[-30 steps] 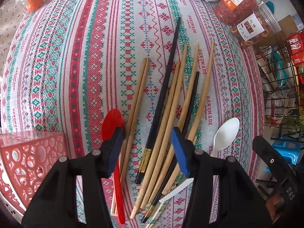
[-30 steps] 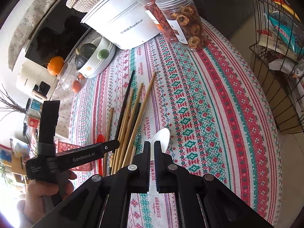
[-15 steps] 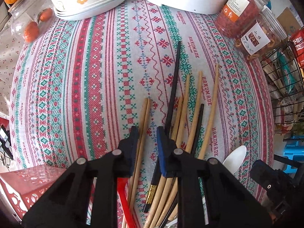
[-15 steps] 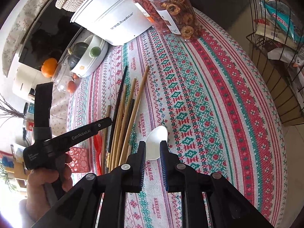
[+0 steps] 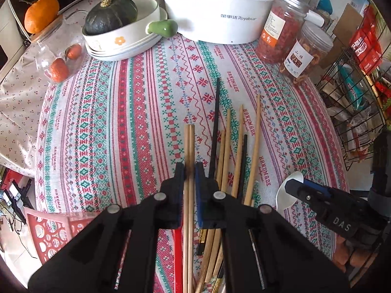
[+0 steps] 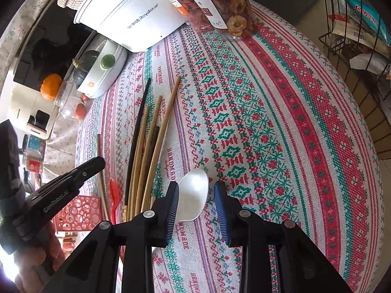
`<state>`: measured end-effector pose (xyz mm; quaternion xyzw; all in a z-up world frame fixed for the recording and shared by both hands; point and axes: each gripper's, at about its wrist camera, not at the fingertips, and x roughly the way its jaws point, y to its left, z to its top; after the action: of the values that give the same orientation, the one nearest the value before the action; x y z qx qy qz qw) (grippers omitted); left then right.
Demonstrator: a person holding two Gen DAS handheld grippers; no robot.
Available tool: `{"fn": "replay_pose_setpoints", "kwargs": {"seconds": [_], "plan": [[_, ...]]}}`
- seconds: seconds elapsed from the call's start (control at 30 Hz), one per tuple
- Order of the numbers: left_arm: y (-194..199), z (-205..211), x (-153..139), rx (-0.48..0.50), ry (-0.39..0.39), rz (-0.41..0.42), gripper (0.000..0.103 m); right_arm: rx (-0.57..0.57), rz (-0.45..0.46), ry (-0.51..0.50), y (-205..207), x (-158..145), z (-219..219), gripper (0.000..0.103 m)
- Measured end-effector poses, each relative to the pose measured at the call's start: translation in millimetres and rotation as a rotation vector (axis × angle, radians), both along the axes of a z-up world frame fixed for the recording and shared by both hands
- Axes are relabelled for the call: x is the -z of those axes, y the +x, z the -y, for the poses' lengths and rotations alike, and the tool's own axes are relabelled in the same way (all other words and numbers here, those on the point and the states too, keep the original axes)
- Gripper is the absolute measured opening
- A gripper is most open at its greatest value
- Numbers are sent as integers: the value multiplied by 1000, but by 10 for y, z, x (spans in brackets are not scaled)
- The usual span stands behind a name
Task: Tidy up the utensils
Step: 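Close the left tool on a pair of wooden chopsticks and lift, then carry the chopsticks with the left tool and drop them into the pink caddy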
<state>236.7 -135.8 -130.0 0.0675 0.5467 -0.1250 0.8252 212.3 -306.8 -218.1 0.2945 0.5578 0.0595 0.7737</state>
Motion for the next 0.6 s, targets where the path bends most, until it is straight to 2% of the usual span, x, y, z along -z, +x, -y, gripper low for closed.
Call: {"fn": "replay_pose_setpoints", "kwargs": {"seconds": [0.07, 0.1, 0.27, 0.6], "plan": [[-96, -136, -186, 7, -40, 48, 10, -10, 28, -7, 24, 7, -34, 17], [-160, -166, -261, 10, -53, 72, 10, -28, 35, -10, 36, 23, -68, 6], [-457, -510, -649, 20, -132, 183, 10, -66, 73, -60, 19, -39, -157, 5], [-1124, -1035, -1184, 21, -267, 434, 10, -79, 258, -229, -419, -709, -157, 4]]}}
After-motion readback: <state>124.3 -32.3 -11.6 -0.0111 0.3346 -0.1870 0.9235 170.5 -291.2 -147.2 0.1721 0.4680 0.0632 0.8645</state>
